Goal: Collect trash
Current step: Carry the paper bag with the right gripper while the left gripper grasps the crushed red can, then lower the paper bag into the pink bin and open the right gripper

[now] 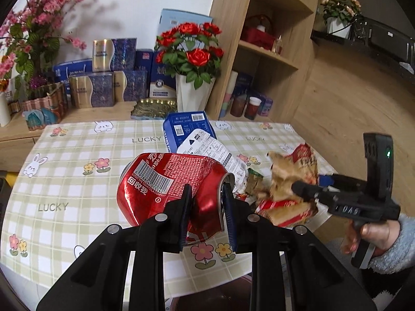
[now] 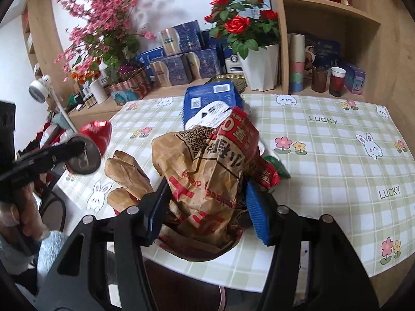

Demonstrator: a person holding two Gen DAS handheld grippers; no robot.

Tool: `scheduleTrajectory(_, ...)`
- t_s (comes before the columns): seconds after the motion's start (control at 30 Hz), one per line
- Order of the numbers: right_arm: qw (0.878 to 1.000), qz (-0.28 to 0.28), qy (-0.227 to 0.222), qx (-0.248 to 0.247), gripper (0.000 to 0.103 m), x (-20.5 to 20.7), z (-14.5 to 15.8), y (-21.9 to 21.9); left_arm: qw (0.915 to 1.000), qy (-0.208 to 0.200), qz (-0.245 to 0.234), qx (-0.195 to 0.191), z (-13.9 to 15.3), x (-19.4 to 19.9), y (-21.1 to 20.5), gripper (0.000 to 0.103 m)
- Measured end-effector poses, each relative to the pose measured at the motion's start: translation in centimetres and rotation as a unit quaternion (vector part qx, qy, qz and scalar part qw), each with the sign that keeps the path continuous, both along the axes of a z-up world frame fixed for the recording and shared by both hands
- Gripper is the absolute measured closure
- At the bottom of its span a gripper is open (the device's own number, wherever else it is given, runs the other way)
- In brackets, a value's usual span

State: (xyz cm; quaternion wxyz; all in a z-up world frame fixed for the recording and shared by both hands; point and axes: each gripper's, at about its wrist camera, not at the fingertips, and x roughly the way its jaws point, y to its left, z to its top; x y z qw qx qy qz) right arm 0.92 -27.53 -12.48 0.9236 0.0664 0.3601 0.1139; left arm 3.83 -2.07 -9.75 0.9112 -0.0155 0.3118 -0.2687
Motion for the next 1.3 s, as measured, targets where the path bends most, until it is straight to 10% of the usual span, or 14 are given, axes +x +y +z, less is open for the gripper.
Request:
scheduleTrajectory(0.6, 0.996, 0.059, 0.059, -0.026, 0.045, -8.6, -6.3, 5.2, 0.9996, -0.026, 0.004, 0.0, -1.2, -9.8, 1.5, 0.079)
scheduleTrajectory(1.3, 0.954, 0.119, 0.271, -0.045, 0.043, -8.5, -19.8, 9.5, 0.9995, 0.03, -0.005, 0.003, -8.2, -12.0, 1.8, 0.079)
